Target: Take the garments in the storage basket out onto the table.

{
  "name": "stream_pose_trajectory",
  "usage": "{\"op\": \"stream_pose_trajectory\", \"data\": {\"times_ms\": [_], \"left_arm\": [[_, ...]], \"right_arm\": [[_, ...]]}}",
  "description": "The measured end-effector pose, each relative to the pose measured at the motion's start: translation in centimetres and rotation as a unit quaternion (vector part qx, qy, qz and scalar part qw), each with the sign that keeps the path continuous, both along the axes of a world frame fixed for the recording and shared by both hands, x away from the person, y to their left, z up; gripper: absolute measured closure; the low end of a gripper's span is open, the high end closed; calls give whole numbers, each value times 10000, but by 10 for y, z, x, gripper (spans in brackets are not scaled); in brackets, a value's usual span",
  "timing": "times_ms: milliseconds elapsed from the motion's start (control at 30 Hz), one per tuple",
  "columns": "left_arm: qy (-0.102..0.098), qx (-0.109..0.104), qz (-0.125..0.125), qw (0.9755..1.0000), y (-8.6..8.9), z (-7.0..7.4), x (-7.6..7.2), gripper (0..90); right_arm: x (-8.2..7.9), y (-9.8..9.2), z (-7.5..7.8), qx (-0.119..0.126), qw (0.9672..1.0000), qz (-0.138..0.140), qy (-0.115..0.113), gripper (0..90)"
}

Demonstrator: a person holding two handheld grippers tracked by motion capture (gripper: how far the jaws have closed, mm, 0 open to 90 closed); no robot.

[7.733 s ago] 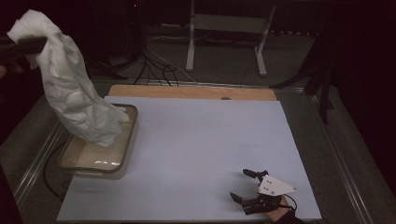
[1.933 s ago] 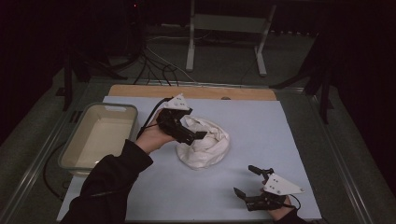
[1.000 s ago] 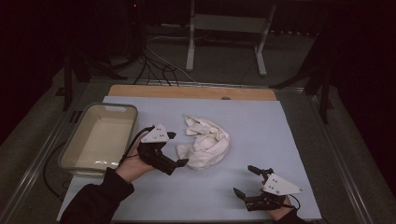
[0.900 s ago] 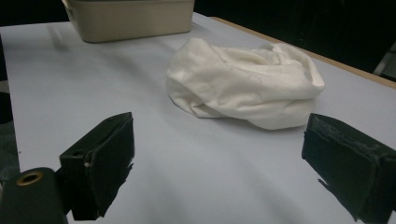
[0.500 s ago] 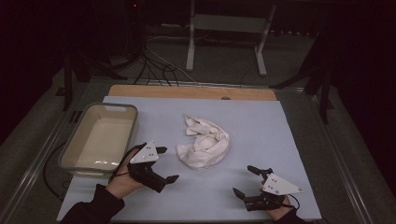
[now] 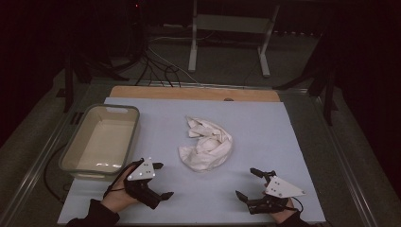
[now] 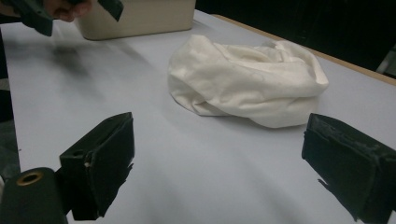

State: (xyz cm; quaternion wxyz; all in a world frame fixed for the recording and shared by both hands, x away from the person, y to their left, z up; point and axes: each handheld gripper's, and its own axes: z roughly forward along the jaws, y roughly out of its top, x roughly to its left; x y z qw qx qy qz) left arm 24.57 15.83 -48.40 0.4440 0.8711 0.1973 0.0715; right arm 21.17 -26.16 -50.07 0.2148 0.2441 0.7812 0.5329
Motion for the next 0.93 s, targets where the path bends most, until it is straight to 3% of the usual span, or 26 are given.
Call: {"op": "stream_pose_trajectory", "data": {"times_ms": [267,400,533,933], "left_arm": [[185,100,-28,9998,16,-13,-8,0],[198,130,-23,9997,23,-16,-12,0],[171,318,-68,9993,27,-17,-14,0],[213,363,-61,9991,33,-20,-16,0]], "right_arm": [[0,0,0,-6,10000,13,24,97],[0,0,-1,-30,10000,15,20,97],[0,0,-1,-35,10000,17,15,97],[1,0,-3,-58,10000,13,40,97]]}}
